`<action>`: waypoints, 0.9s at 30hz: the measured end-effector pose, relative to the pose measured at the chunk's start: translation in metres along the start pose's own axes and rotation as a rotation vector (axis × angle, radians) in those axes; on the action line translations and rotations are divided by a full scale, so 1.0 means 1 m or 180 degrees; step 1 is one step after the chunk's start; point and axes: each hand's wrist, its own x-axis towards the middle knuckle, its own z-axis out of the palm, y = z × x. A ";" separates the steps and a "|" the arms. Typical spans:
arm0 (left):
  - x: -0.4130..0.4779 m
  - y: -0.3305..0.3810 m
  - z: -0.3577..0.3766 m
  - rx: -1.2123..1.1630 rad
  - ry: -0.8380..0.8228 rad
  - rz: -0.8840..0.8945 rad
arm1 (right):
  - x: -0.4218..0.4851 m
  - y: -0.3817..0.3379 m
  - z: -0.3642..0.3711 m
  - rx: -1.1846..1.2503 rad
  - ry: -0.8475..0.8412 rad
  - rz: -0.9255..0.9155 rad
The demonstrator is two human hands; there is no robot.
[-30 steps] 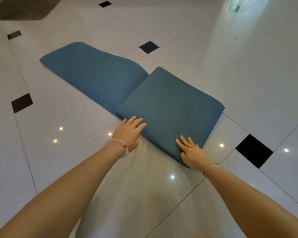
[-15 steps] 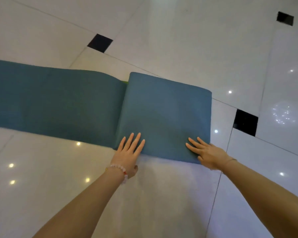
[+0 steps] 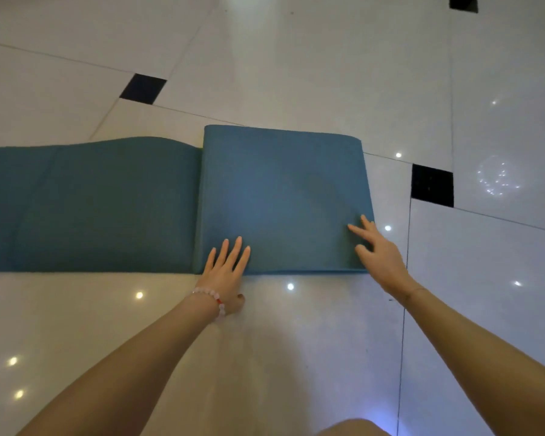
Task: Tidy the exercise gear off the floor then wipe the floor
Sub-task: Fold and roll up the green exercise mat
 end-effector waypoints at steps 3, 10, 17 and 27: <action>-0.006 0.001 -0.004 -0.0120 0.0069 0.0006 | -0.015 -0.002 0.003 0.1297 0.0953 0.0925; -0.024 -0.012 -0.025 -0.0836 0.0188 -0.0093 | -0.022 -0.039 -0.033 0.2532 0.0873 0.1658; -0.053 -0.030 -0.027 -0.2119 0.0719 -0.0402 | -0.058 -0.145 -0.040 0.2991 0.0465 0.0272; -0.137 -0.110 -0.038 -0.1247 0.2154 -0.1022 | -0.065 -0.291 0.079 0.0855 -0.1033 -0.2048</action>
